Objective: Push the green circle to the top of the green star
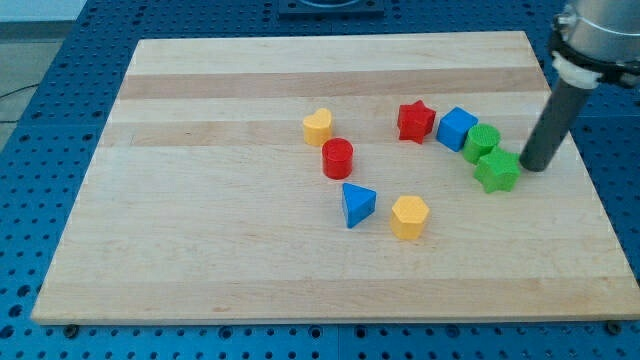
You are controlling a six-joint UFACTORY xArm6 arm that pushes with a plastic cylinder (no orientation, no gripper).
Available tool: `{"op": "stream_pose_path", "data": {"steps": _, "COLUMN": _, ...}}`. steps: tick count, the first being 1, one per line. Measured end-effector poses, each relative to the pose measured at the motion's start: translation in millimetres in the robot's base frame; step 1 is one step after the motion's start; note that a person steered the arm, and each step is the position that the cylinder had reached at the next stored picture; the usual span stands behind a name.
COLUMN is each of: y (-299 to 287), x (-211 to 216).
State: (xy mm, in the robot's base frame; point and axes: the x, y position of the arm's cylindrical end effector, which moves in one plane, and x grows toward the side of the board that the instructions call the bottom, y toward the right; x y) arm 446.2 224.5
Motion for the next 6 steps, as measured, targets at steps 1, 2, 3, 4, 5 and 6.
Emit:
{"op": "stream_pose_path", "data": {"steps": 1, "y": -31, "x": 7}}
{"op": "stream_pose_path", "data": {"steps": 2, "y": -41, "x": 27}}
{"op": "stream_pose_path", "data": {"steps": 3, "y": -20, "x": 27}}
{"op": "stream_pose_path", "data": {"steps": 4, "y": 15, "x": 4}}
{"op": "stream_pose_path", "data": {"steps": 5, "y": 14, "x": -28}}
{"op": "stream_pose_path", "data": {"steps": 6, "y": -5, "x": -37}}
